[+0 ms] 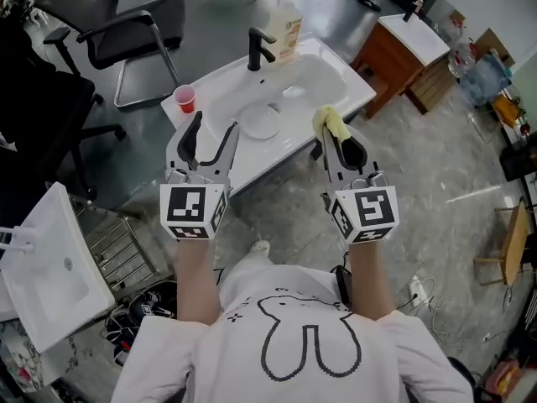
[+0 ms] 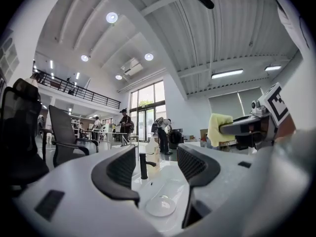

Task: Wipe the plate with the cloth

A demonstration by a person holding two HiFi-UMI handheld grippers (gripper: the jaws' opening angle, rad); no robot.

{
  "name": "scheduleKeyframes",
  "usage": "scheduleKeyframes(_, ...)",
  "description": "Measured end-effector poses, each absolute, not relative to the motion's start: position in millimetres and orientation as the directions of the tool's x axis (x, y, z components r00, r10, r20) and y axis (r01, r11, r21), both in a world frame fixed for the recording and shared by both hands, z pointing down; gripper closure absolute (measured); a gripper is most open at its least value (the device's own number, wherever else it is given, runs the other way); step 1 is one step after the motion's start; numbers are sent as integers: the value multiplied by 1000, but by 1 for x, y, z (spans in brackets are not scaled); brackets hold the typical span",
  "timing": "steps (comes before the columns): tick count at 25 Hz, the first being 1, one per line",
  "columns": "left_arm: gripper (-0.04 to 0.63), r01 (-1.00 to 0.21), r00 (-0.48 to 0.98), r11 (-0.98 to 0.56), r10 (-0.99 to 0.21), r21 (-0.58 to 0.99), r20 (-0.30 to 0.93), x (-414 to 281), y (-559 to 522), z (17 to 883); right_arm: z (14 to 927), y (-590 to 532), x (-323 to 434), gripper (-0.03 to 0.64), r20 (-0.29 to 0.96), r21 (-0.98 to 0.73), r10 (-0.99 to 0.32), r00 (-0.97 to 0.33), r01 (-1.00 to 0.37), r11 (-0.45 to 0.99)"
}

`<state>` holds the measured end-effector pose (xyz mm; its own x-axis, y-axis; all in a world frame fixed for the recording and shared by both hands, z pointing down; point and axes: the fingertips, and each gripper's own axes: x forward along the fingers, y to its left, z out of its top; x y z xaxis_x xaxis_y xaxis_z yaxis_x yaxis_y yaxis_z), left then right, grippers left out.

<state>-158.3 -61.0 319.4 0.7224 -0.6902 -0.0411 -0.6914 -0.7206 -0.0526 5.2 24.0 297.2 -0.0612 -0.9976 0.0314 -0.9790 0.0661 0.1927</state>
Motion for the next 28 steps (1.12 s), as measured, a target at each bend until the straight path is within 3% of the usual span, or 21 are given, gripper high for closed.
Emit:
scheduleKeyframes(12, 333, -749, 660, -662, -748, -16, 66, -135, -89, 369, 356, -28, 38, 568, 139, 107, -980, -139, -982, 154)
scheduleKeyframes(22, 334, -846, 532, -529, -832, 62, 155, -105, -138, 411, 408, -103, 85, 568, 231, 76, -927, -297, -944, 321)
scheduleKeyframes(28, 334, -892, 450, -445, -859, 79, 245, -80, -179, 443, 453, -164, 109, 568, 357, 33, -842, -406, -895, 445)
